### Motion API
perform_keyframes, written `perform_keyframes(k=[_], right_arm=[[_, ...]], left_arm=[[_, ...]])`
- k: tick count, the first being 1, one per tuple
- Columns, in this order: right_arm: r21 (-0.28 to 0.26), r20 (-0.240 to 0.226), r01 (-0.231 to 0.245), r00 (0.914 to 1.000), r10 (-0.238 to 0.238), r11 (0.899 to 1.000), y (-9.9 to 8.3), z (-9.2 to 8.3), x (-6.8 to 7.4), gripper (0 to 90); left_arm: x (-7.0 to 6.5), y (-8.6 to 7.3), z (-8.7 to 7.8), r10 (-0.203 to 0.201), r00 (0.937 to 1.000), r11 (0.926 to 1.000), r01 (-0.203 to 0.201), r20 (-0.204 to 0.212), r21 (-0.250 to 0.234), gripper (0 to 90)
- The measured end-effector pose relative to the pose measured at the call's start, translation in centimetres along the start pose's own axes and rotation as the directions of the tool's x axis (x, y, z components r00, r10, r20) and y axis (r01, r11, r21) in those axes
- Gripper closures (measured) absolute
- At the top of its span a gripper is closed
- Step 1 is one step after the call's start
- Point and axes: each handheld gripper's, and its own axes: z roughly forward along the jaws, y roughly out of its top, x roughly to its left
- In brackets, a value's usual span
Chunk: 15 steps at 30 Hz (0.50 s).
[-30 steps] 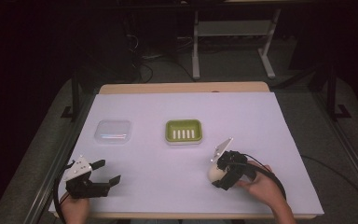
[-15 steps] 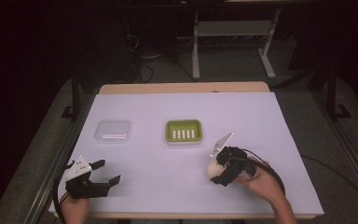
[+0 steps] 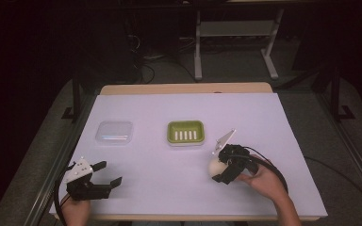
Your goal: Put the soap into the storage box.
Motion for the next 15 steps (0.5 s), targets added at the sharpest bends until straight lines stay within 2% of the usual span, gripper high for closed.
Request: perform_keyframes(k=[4,15], right_arm=[[-0.003,-0.005,0.005,1.0000,-0.005,1.000,0.4,-0.1,-0.3,22.4],[-0.008,-0.013,0.018,0.9998,-0.018,1.000,1.7,-0.2,-0.8,22.4]], left_arm=[[0.0,0.0,0.0,-0.014,0.9999,0.9999,0.014,0.000,-0.003,13.0],[0.0,-0.1,-0.1,-0.014,0.9999,0.9999,0.014,-0.001,-0.003,13.0]])
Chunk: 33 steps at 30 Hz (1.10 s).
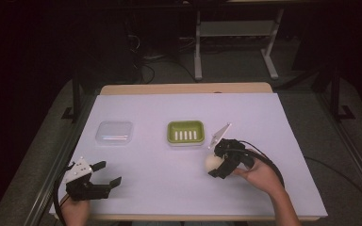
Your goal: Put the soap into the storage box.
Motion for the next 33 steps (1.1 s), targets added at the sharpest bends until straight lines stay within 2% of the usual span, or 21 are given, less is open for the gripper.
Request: perform_keyframes(k=[2,4,11,33], right_arm=[[-0.001,-0.002,-0.002,1.0000,0.002,1.000,0.2,-0.1,-0.1,22.4],[0.001,-0.005,0.002,1.0000,-0.002,1.000,0.4,-0.2,-0.3,22.4],[-0.018,-0.011,0.015,0.9998,-0.015,1.000,1.4,-0.6,-0.8,22.4],[-0.022,-0.037,0.010,0.9993,-0.011,1.000,4.4,-0.7,-2.3,22.4]], left_arm=[[0.1,0.0,0.0,0.012,0.9999,0.9999,-0.012,0.002,0.003,13.0],[0.1,0.0,0.1,0.001,1.0000,1.0000,-0.001,0.001,-0.005,13.0],[0.1,0.0,0.0,0.001,1.0000,1.0000,-0.001,-0.001,-0.002,13.0],[0.1,0.0,-0.1,-0.001,1.0000,1.0000,0.001,-0.005,-0.006,13.0]])
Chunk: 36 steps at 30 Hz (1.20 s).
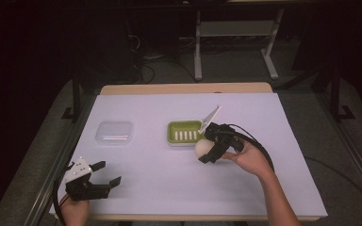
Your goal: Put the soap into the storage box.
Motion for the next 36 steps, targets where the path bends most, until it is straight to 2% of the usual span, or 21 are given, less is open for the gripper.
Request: perform_keyframes(k=[15,20,36], right_arm=[[0.005,-0.010,0.018,0.9998,-0.018,1.000,1.8,0.2,-0.4,22.4],[-0.014,-0.020,0.024,0.9995,-0.024,1.000,2.3,0.1,-0.7,22.4],[0.007,-0.012,0.036,0.9993,-0.036,0.999,4.3,-0.1,-1.6,22.4]], left_arm=[[0.0,0.0,0.0,0.003,1.0000,1.0000,-0.003,0.000,-0.003,13.0],[0.0,0.0,0.0,-0.004,1.0000,1.0000,0.004,-0.003,-0.006,13.0],[0.0,0.0,-0.1,-0.003,1.0000,1.0000,0.003,-0.004,-0.004,13.0]])
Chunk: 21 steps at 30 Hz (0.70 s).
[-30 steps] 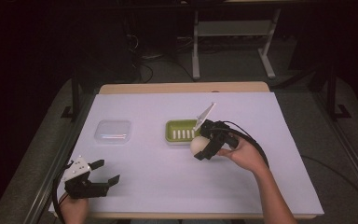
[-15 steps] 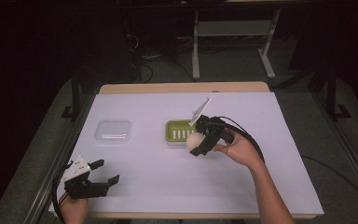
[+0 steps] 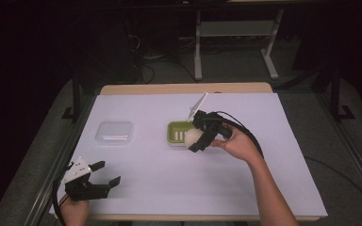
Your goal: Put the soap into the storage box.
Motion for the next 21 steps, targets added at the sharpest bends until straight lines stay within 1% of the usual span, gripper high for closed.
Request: perform_keyframes(k=[9,10,11,16,17,19,21], right_arm=[[0.004,0.000,-0.005,1.0000,0.005,1.000,1.0,-0.2,-0.7,22.4],[0.003,0.000,-0.008,1.0000,0.008,1.000,1.1,-0.2,-0.7,22.4],[0.007,0.005,0.000,1.0000,0.000,1.000,1.5,-0.2,-0.8,22.4],[0.010,0.009,-0.003,1.0000,0.003,1.000,2.1,-0.2,-1.1,22.4],[0.011,0.010,-0.005,0.9999,0.005,1.000,2.2,-0.2,-1.2,22.4],[0.013,0.009,-0.013,0.9999,0.013,1.000,2.5,-0.1,-1.3,22.4],[0.011,0.006,-0.011,0.9999,0.011,1.000,2.6,0.0,-1.5,22.4]], left_arm=[[0.1,0.0,0.0,0.005,1.0000,1.0000,-0.005,0.002,0.005,13.0],[0.0,0.0,0.0,0.003,1.0000,1.0000,-0.003,0.002,0.003,13.0],[0.1,0.0,0.0,0.003,1.0000,1.0000,-0.003,0.001,0.003,13.0],[0.0,0.0,0.0,-0.006,1.0000,1.0000,0.006,0.000,-0.004,13.0],[0.1,0.0,-0.1,0.006,1.0000,1.0000,-0.006,-0.001,0.007,13.0],[0.1,0.0,0.0,0.000,1.0000,1.0000,0.000,0.001,-0.002,13.0],[0.1,0.0,0.0,0.002,1.0000,1.0000,-0.002,0.000,0.000,13.1]])
